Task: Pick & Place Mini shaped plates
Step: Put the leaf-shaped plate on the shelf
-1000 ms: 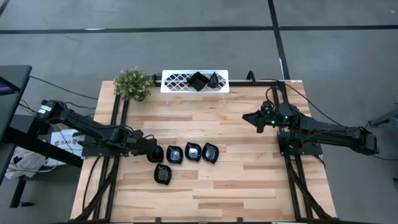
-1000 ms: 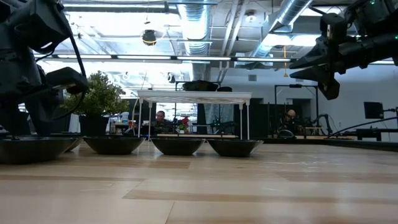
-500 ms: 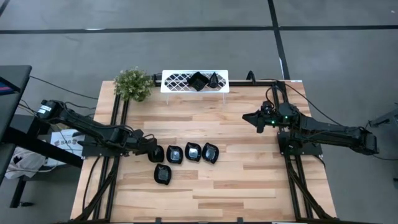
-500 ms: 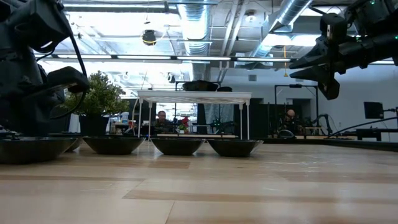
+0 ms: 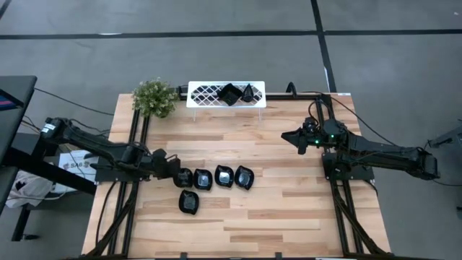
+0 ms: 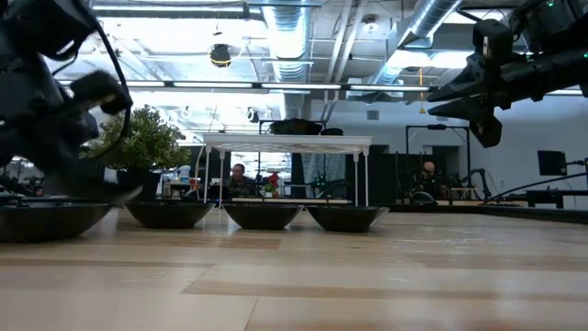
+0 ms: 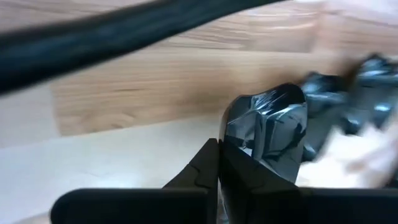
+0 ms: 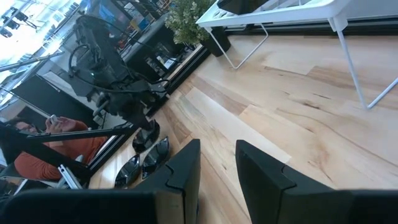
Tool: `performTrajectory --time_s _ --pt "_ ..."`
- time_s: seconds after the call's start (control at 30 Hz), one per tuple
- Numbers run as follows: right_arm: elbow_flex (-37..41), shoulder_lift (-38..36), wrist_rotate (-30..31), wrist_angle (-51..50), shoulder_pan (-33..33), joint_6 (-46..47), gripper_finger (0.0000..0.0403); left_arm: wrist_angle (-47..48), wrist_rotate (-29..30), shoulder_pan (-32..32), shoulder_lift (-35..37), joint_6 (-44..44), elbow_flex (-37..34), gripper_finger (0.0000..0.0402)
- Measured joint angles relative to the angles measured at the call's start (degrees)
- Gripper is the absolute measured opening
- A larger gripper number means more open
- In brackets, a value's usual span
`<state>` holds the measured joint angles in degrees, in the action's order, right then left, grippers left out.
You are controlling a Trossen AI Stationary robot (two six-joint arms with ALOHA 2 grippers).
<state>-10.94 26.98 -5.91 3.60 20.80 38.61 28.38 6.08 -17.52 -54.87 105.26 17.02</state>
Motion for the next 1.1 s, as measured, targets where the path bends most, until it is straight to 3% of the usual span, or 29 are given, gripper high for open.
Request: performTrajectory --time_s 0.13,0.33,0.57,0.8,1.1 --pt "0.0 0.0 0.0 0.0 0.0 0.0 0.0098 -0.1 2.8 0.0 5.7 -2.1 0.0 0.0006" --pt "0.0 0.0 0.0 0.0 0.0 0.0 0.0098 -1.2 11.7 0.7 14.7 -7.7 0.5 0.0006" --pt "0.0 0.0 0.0 0.0 0.0 -0.1 0.0098 -1.8 16.0 9.4 17.6 -21.8 7.4 0.0005" --pt "0.0 0.0 0.0 0.0 0.0 -0.1 0.0098 -1.9 11.5 25.5 10.9 -44.2 19.9 0.0004" --pt "0.0 0.0 0.0 0.0 0.0 -0.1 0.0098 -1.9 -3.1 47.1 -9.7 -71.5 38.2 0.0004"
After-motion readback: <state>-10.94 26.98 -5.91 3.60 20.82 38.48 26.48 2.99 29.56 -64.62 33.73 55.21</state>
